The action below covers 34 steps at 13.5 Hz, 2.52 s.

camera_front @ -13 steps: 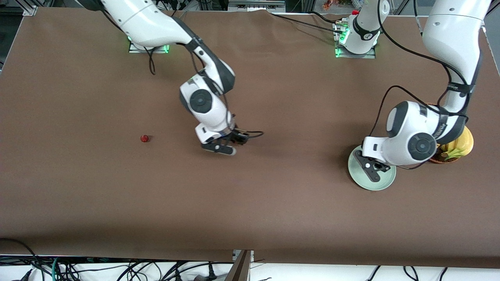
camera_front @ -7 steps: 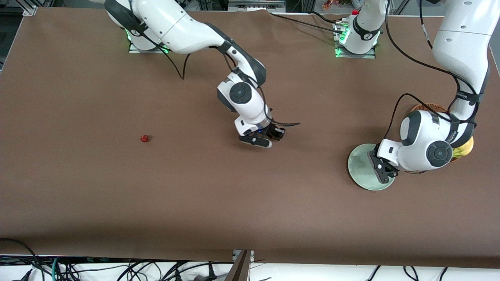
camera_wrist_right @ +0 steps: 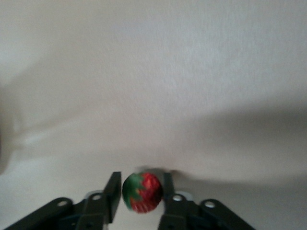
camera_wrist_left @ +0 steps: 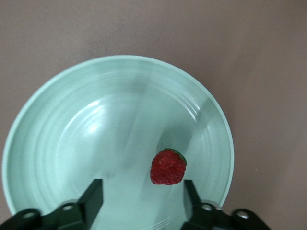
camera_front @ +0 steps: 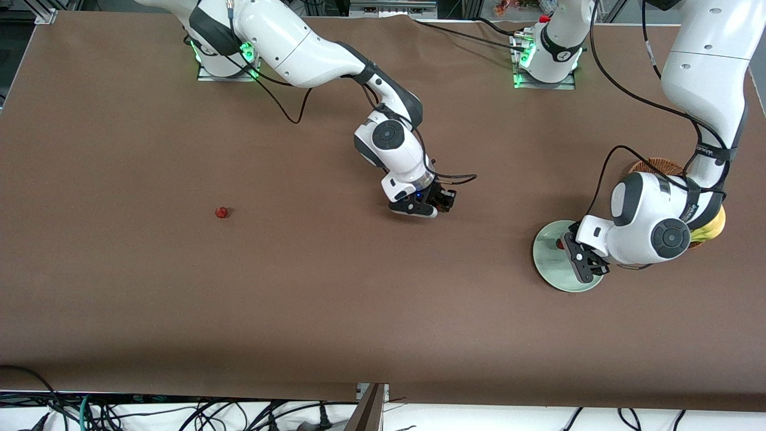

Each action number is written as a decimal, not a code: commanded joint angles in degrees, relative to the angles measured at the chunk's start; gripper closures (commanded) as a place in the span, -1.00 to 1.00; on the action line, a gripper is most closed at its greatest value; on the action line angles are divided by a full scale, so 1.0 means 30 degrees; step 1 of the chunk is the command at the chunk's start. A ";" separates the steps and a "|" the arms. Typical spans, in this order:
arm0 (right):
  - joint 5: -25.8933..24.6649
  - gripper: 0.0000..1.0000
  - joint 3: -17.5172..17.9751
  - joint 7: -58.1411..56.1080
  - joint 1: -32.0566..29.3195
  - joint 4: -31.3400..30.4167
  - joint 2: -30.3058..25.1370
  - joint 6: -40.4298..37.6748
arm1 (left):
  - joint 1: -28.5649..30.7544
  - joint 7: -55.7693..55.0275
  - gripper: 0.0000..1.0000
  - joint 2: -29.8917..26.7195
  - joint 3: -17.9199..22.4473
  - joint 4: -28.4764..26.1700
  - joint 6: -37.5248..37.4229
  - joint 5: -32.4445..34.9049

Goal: Collect all strawberries into plate
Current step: 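Release the strawberry onto the plate while the right gripper carries another, then set the strawberry down with the right gripper while the left gripper withdraws, then move the left gripper to the strawberry while the right gripper reaches another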

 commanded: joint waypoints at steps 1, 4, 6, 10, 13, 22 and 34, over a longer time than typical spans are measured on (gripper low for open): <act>-0.0167 -1.00 -0.0691 -0.0050 -0.0317 0.0371 -0.0845 -0.1465 | 0.0069 0.0310 -1.00 -0.0645 -0.0632 0.0277 -0.1306 -0.0617; 0.0008 -1.00 -0.0518 -0.2820 -0.2219 0.0196 -0.2688 -0.5734 | 0.0069 -0.2698 -1.00 -0.1173 -0.1510 0.0278 -0.2859 -0.1200; 0.0096 -1.00 -0.0577 -0.5049 -0.3273 0.0166 -0.3803 -0.9308 | 0.0098 -0.5625 -1.00 -0.1291 -0.2621 0.0190 -0.3449 -0.1320; 0.0097 -1.00 -0.0606 -1.0528 -0.6171 0.0166 -0.5592 -1.5054 | 0.0156 -1.1982 -1.00 -0.1291 -0.4793 -0.0394 -0.3452 -0.2048; -0.0197 -1.00 -0.1014 -1.4276 -0.7874 0.0166 -0.6297 -1.8253 | -0.0251 -1.6435 -1.00 -0.1262 -0.5849 -0.0571 -0.3102 -0.2199; 0.0037 -1.00 -0.5291 -1.7771 -0.8581 -0.3284 -0.7469 -2.0141 | -0.3883 -2.4469 -1.00 -0.0647 -0.5676 -0.4554 0.5071 -0.1849; 0.0126 -1.00 -0.5528 -2.0995 -0.9607 -1.3953 -1.0341 -0.9241 | -0.4560 -2.9342 -0.17 -0.0090 -0.5704 -0.4849 0.5133 0.2606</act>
